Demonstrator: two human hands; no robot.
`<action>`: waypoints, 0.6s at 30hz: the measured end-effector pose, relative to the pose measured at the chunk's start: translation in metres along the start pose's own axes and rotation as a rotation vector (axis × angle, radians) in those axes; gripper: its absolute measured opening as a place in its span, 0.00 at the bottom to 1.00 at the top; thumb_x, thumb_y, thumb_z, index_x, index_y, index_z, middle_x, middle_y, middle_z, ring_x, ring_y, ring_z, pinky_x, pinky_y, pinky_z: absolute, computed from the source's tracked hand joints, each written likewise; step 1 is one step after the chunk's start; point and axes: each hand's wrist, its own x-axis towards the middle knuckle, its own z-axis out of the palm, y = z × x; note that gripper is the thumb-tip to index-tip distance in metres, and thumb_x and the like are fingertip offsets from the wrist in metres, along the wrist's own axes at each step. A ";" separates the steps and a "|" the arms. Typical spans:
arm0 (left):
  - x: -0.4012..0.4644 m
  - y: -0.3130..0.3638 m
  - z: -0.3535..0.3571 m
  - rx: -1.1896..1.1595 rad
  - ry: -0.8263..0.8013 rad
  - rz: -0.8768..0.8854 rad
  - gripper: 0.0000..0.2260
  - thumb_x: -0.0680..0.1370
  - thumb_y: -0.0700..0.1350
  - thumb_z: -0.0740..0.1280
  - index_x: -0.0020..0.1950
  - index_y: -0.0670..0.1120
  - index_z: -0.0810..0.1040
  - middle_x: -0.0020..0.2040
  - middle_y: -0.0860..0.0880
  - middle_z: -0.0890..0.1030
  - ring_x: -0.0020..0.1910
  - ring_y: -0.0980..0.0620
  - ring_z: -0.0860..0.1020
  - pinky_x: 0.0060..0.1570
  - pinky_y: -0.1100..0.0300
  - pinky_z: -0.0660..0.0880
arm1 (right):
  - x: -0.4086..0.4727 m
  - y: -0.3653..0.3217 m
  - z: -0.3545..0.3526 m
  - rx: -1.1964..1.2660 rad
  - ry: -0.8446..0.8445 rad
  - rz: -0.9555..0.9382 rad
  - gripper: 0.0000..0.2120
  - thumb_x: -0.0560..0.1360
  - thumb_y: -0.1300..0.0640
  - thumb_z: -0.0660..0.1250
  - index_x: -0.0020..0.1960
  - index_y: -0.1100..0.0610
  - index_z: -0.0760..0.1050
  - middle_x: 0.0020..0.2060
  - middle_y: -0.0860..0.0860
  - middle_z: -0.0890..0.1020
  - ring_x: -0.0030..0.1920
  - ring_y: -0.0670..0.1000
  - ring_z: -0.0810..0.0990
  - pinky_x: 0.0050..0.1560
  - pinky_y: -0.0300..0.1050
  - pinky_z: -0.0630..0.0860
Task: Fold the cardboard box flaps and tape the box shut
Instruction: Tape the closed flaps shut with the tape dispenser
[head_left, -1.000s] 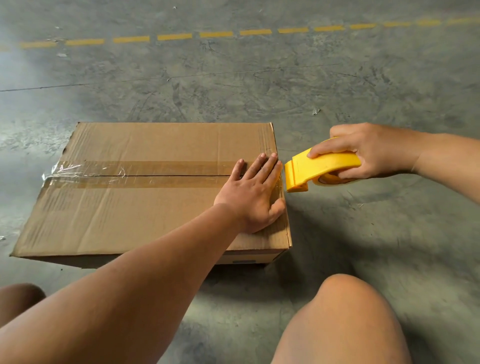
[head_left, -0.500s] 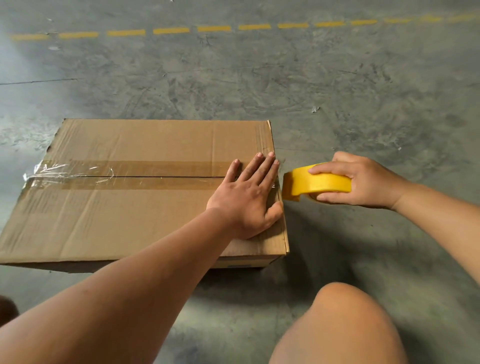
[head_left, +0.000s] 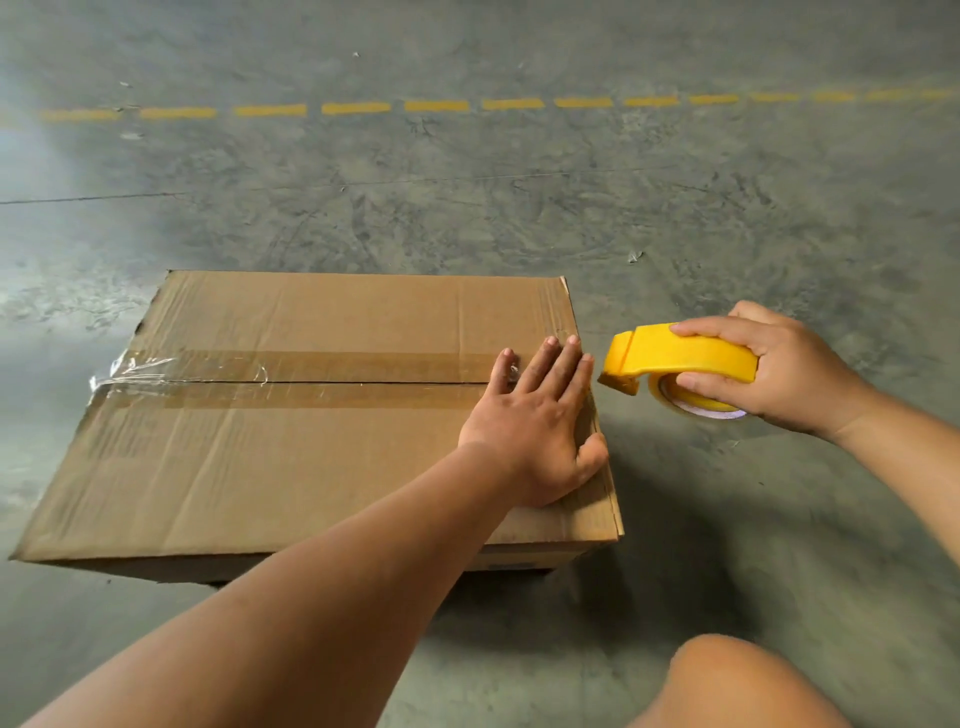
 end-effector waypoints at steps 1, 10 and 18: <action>0.000 0.002 0.000 -0.006 0.020 -0.007 0.37 0.79 0.65 0.45 0.82 0.48 0.38 0.81 0.47 0.36 0.79 0.48 0.34 0.76 0.39 0.39 | 0.000 -0.007 -0.001 -0.013 0.032 0.033 0.29 0.65 0.34 0.70 0.62 0.45 0.79 0.40 0.48 0.72 0.39 0.48 0.74 0.43 0.30 0.67; -0.003 -0.012 -0.014 -0.089 -0.064 -0.023 0.41 0.79 0.67 0.50 0.82 0.41 0.42 0.82 0.43 0.41 0.80 0.46 0.38 0.78 0.44 0.40 | 0.013 -0.089 0.003 0.023 0.400 0.103 0.29 0.68 0.36 0.66 0.64 0.49 0.78 0.46 0.51 0.74 0.44 0.44 0.71 0.47 0.22 0.64; -0.051 -0.077 -0.031 0.003 0.022 -0.196 0.43 0.78 0.72 0.46 0.82 0.43 0.42 0.82 0.45 0.42 0.81 0.48 0.39 0.77 0.42 0.40 | 0.031 -0.139 0.043 0.232 0.458 0.053 0.26 0.71 0.36 0.66 0.66 0.46 0.76 0.55 0.50 0.77 0.52 0.45 0.75 0.53 0.27 0.68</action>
